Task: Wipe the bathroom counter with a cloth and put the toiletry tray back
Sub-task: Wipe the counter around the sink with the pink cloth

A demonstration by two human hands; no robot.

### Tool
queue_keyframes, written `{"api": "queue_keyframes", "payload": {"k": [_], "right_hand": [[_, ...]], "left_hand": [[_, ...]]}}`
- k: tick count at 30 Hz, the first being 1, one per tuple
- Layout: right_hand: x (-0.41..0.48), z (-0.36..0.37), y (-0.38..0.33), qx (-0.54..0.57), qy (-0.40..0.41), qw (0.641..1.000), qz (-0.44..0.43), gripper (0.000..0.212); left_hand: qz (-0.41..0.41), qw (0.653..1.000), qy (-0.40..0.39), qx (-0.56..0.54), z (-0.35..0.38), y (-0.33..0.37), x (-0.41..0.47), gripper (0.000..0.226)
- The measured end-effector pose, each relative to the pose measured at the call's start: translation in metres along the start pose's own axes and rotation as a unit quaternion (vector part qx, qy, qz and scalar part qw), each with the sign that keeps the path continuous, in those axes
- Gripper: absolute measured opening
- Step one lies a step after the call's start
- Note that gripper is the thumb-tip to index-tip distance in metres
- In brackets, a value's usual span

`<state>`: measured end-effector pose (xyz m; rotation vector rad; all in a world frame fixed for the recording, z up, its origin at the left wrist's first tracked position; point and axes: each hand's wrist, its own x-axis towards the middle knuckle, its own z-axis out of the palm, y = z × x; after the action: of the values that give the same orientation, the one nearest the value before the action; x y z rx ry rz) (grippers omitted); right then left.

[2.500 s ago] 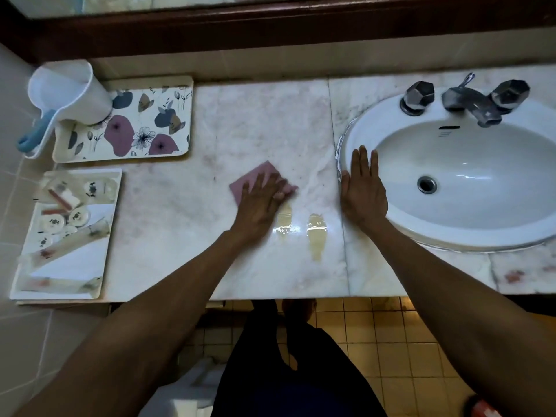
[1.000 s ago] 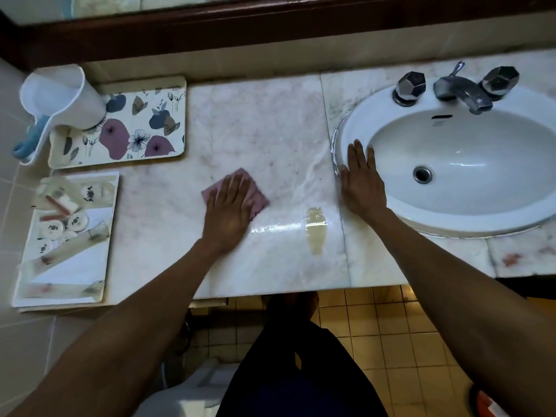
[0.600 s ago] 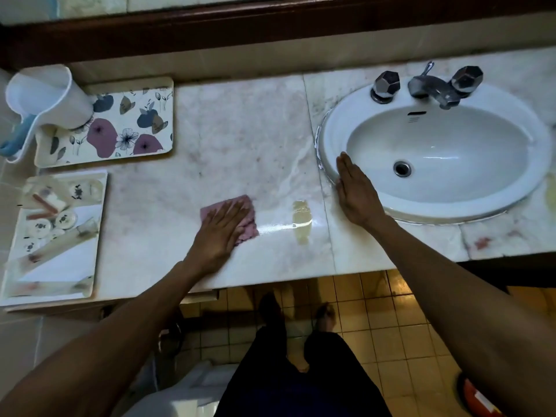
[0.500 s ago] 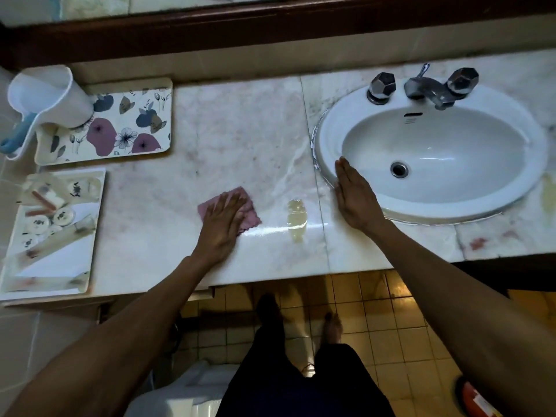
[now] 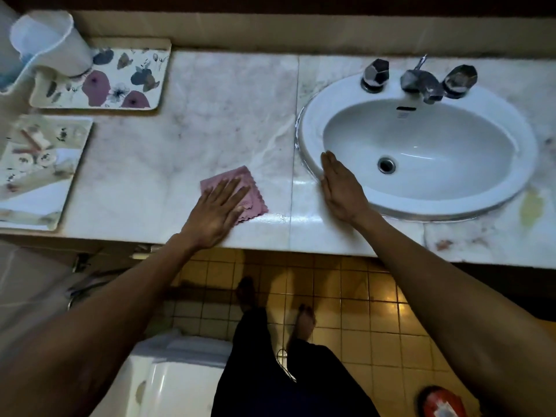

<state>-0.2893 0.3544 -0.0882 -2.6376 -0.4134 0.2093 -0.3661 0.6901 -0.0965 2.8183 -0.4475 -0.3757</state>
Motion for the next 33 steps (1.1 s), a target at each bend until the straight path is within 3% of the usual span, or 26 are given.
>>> {"api": "queue_keyframes", "payload": {"k": [6,8,12,15,19,23,28,31,33], "right_hand": [[0.004,0.002,0.004,-0.01,-0.008,1.0,-0.014,0.056],[0.006,0.002,0.003,-0.016,-0.009,1.0,-0.018,0.06],[0.004,0.001,0.003,-0.026,-0.002,1.0,-0.011,0.066],[0.004,0.007,0.001,-0.032,0.015,0.999,-0.007,0.066],[0.006,0.01,0.002,-0.039,0.025,0.999,0.003,0.071],[0.005,0.01,0.001,-0.045,0.024,0.999,0.0,0.072],[0.004,0.004,0.0,-0.037,0.015,0.999,-0.014,0.069],[0.004,0.004,-0.001,-0.037,0.013,0.999,-0.006,0.071],[0.004,0.005,-0.002,-0.04,0.011,0.999,-0.001,0.073]], "left_hand": [[-0.161,0.986,0.014,-0.034,-0.006,0.038,0.079,0.071],[-0.171,0.984,0.029,-0.04,-0.001,0.056,0.088,0.069],[-0.106,0.988,0.069,-0.086,-0.006,0.031,0.065,0.072],[-0.17,0.983,0.07,-0.015,-0.006,0.006,0.05,0.085],[-0.214,0.974,0.073,-0.021,0.002,0.02,0.067,0.086],[-0.171,0.982,0.076,-0.007,0.006,0.056,0.099,0.069],[-0.021,0.998,0.059,0.029,0.028,0.107,0.071,0.06],[0.058,0.996,0.024,0.064,0.03,0.077,0.031,0.058],[0.056,0.995,0.017,0.082,0.017,0.038,0.029,0.058]]}}
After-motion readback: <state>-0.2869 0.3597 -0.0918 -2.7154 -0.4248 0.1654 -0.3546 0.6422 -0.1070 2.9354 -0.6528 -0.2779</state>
